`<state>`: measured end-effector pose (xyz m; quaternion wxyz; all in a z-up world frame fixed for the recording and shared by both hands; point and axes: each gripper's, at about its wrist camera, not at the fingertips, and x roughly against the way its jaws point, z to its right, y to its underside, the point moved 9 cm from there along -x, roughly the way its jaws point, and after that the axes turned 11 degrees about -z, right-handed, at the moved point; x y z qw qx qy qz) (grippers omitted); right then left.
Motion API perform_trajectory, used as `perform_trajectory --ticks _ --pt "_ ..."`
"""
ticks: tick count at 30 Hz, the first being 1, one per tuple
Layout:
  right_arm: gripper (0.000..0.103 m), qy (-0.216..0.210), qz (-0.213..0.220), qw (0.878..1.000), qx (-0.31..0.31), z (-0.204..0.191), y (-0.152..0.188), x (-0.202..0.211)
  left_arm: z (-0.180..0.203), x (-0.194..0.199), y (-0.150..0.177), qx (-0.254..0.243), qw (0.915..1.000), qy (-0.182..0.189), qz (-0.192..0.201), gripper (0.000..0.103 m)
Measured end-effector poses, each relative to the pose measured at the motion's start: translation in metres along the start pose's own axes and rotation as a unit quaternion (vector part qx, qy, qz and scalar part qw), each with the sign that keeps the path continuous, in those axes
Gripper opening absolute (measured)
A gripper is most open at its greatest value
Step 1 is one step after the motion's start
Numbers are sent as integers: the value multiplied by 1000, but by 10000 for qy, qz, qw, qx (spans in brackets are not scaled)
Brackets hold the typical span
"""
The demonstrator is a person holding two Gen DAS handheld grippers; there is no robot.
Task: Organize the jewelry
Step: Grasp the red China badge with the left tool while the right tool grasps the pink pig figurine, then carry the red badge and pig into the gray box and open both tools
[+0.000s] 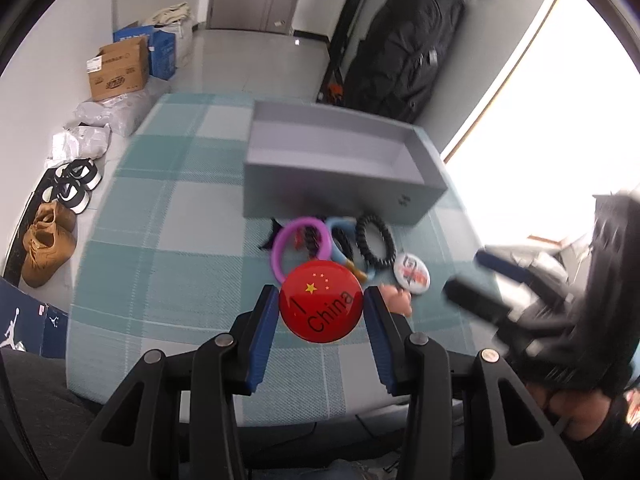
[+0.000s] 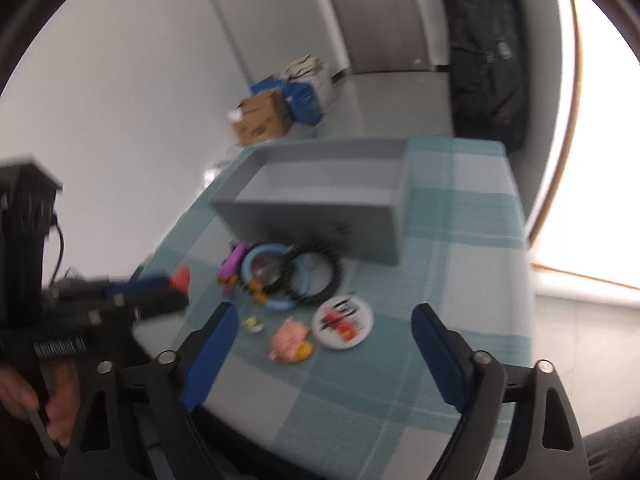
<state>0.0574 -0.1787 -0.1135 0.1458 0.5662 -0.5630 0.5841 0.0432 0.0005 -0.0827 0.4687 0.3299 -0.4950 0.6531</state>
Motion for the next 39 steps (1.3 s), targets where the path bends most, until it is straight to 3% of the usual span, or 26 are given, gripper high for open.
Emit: perform_trajectory --ticks 2,4,12,15,19,27,39 --pt "80 -67 -138 9998 90 -9 6 -7 -5 0 -5 84 9999 71 56 38" --pt "70 -151 -293 9991 264 -19 11 -15 -7 1 -4 138 9998 140 86 38" --pt "54 105 -540 9966 612 -32 20 -35 -7 5 -6 144 9993 285 195 38" --pt "37 292 -564 9955 696 -33 19 -39 -9 4 -6 173 9992 313 181 38" --pt "26 528 -677 9932 782 -34 22 -48 -10 4 -7 195 9991 335 186 38" --pt "21 589 -583 9930 836 -38 19 -47 -14 3 -8 262 9990 325 149 38" --pt "21 79 -51 9987 493 -35 -4 -12 -10 2 -14 186 9994 260 156 38"
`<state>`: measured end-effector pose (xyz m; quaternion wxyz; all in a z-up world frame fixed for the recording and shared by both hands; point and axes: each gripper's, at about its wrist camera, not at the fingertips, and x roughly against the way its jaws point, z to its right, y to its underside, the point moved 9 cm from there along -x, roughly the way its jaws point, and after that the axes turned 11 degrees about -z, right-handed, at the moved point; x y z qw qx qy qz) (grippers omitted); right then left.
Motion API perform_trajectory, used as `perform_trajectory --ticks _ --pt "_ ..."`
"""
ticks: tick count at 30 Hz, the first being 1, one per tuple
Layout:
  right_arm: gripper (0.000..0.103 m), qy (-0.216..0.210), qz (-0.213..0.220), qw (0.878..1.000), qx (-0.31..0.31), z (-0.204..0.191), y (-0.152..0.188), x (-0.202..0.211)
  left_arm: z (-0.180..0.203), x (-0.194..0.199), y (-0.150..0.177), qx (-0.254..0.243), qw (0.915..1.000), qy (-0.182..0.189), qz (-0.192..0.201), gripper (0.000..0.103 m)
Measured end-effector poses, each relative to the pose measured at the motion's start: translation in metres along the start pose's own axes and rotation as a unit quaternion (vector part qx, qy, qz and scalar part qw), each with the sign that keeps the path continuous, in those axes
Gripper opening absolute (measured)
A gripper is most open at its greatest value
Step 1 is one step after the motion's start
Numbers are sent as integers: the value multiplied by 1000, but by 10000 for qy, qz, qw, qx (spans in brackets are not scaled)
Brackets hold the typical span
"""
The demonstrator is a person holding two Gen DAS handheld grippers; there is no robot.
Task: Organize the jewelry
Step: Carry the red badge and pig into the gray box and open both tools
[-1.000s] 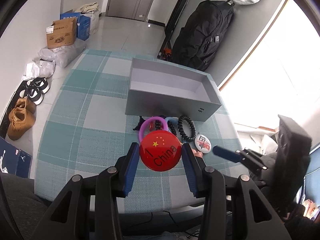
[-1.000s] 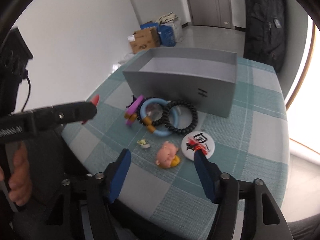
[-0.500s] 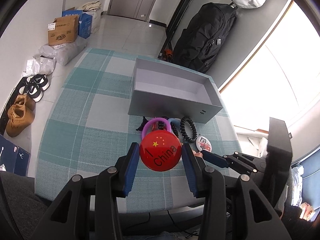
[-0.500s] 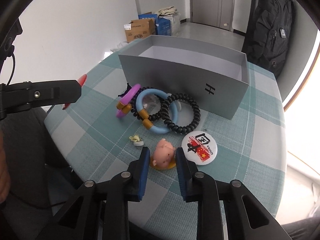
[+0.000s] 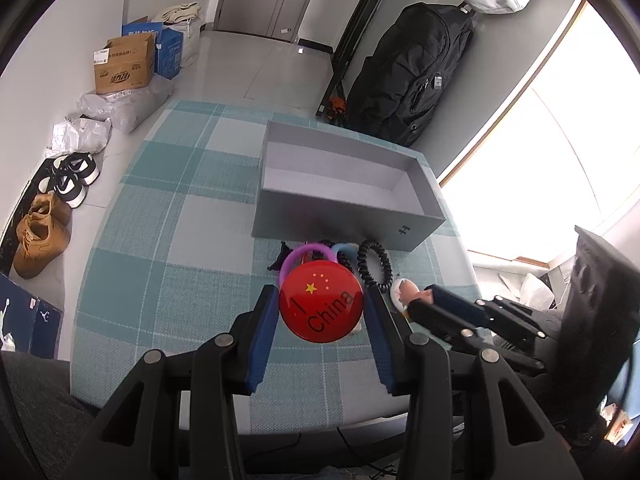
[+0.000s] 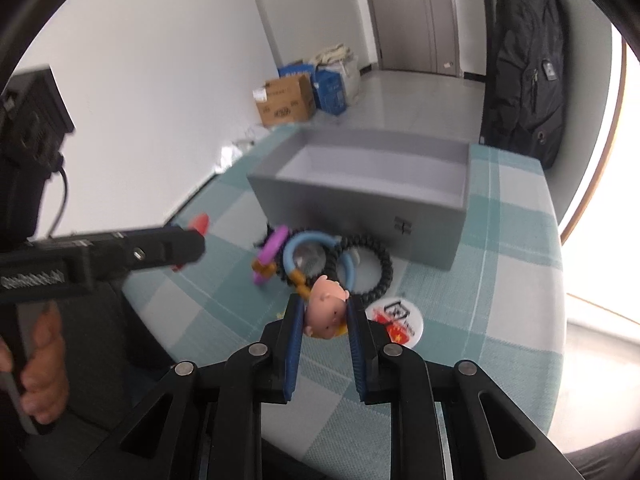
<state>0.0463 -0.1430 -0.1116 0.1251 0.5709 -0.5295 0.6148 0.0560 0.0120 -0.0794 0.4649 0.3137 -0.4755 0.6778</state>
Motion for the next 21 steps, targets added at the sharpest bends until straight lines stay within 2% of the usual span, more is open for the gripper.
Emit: perform_trajectory --ticks 7,13,21 --pt "21 -296 397 9985 -218 10 -29 23 7 2 -19 -166 9998 -75 55 38" --pt "21 -527 666 9961 -240 21 -69 39 12 1 -50 -394 9989 -232 131 38" --pt "21 -658 699 9953 -126 37 -117 29 13 -18 -84 -536 9980 -344 60 38"
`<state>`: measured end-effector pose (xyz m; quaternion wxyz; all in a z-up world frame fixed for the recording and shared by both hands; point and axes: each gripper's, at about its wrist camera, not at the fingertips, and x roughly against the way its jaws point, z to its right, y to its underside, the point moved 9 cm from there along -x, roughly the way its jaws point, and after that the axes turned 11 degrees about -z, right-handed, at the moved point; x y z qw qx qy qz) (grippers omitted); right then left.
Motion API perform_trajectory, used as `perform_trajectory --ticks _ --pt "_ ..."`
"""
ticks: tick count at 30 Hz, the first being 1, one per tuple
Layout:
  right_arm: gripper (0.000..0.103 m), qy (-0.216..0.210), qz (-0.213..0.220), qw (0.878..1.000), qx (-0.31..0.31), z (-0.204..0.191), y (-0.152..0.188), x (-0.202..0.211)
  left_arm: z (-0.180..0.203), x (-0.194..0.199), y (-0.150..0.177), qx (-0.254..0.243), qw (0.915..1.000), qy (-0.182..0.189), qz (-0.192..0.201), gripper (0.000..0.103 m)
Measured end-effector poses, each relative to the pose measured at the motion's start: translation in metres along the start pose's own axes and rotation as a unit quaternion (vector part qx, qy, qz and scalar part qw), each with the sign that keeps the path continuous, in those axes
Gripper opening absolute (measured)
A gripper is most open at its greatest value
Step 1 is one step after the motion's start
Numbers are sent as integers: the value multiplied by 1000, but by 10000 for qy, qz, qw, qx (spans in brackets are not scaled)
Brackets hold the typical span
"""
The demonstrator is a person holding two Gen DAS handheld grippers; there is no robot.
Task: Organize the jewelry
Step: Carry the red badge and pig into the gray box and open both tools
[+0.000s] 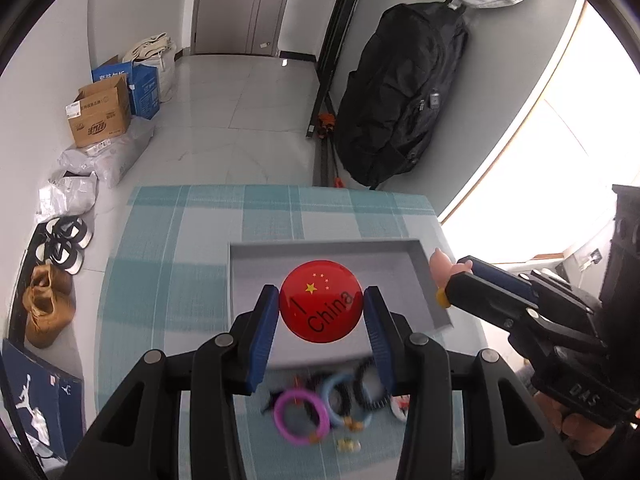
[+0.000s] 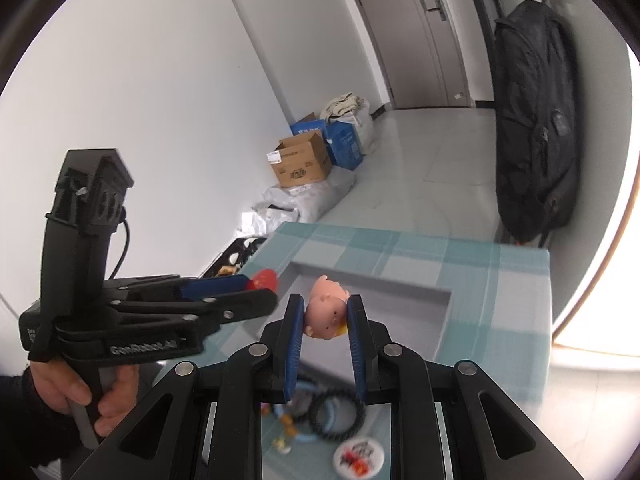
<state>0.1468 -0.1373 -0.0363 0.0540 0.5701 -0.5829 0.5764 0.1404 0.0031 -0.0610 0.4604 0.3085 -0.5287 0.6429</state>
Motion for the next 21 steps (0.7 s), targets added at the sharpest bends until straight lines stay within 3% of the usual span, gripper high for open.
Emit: perform_trajectory --ticks 4,15,21 --pt "21 -62 -69 9999 -59 11 -11 -19 -3 -14 -9 77 9999 68 -129 38" --pt "21 -197 -409 9984 -337 37 -2 -56 -13 -42 -2 162 9971 400 -622 38" --pt "21 -166 -530 9976 -404 40 1 -67 -10 -45 -5 81 9968 539 -587 38"
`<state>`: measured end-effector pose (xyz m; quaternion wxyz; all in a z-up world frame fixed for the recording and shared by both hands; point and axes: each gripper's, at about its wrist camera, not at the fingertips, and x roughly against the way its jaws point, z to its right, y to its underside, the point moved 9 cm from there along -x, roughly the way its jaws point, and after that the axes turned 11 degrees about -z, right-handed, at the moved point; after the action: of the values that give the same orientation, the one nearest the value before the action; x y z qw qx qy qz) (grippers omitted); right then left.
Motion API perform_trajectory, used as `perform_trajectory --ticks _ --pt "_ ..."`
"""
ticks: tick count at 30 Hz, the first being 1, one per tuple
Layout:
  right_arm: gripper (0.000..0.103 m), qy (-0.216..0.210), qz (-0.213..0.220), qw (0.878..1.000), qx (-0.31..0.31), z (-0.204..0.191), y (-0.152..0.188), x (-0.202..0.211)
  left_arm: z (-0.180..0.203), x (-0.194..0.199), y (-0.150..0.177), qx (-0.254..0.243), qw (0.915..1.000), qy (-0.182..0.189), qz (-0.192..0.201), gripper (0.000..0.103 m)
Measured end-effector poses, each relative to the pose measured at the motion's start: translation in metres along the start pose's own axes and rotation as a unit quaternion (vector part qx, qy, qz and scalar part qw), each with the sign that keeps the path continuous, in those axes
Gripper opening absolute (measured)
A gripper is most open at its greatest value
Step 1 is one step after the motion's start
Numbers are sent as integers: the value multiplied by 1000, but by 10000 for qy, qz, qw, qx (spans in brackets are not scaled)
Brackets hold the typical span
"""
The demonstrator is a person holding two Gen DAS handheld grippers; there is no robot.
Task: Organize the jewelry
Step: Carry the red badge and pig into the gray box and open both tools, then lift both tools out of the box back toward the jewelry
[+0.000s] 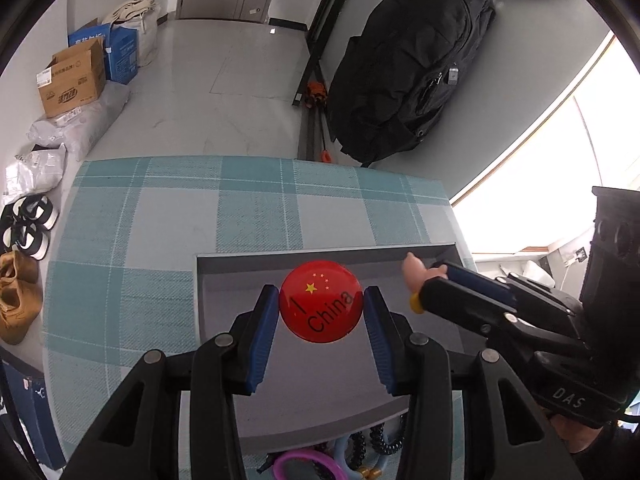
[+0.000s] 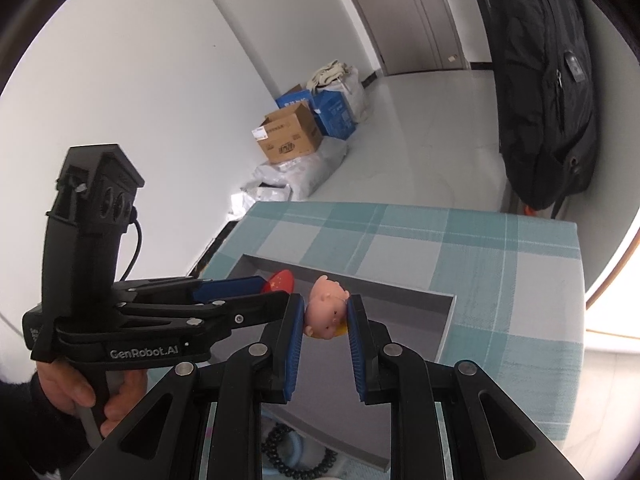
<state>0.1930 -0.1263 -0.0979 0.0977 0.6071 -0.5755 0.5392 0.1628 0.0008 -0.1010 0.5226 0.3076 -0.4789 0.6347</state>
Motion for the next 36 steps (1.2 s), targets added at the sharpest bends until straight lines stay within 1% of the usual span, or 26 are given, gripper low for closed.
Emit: perform_trajectory --ticks 2,6,9,11,13,14,15,16,17,19,20,21,23,25,26,27,29,33,36 --pt "21 29 -39 10000 -31 2 1 -3 0 -2 1 -19 10000 27 -7 38" --pt "21 73 -74 9999 -121 7 3 -5 -1 -8 -6 39 10000 -78 42 38" --pt "22 98 -42 9998 -155 8 2 -3 -3 -9 -8 115 9999 -32 75 38" --pt "23 178 25 9997 -146 9 1 1 -1 -9 -9 148 9998 95 61 38" --pt "33 231 101 9996 -162 11 0 5 1 -7 -9 125 9996 249 83 40" --pt "49 227 151 9994 -197 12 -1 8 1 -5 -9 107 9995 269 112 46" --pt "61 213 217 9993 -237 14 -2 11 2 -4 -10 73 9996 245 147 51" --pt "62 163 309 9990 -266 14 -3 17 2 -1 -10 43 9996 203 199 62" --pt "63 128 427 9986 -270 14 -4 24 3 0 -10 33 9995 186 250 67" --pt "72 184 619 9976 -232 14 -5 36 3 6 -10 29 9991 199 369 68" --pt "79 288 742 9966 -221 15 -4 43 2 7 -10 39 9991 180 383 68" --pt "82 376 832 9956 -229 16 -4 49 2 7 -9 36 9991 164 382 68" --pt "83 449 956 9941 -247 18 -2 57 2 9 -7 32 9991 95 414 68" --pt "88 499 1008 9932 -289 19 -1 62 3 10 -4 -8 9990 8 446 68" --pt "93 533 1035 9927 -310 21 1 64 4 12 -3 -36 9988 -54 481 68" --pt "97 551 1048 9925 -316 21 2 65 4 12 -1 -61 9986 -129 503 68" --pt "101 597 1086 9918 -323 20 3 68 3 15 4 -64 9979 -342 538 68" --pt "103 653 1153 9910 -199 14 9 73 2 22 11 -25 9971 -425 627 68" --pt "103 692 1093 9916 -56 7 14 72 1 29 17 55 9962 -478 724 69"
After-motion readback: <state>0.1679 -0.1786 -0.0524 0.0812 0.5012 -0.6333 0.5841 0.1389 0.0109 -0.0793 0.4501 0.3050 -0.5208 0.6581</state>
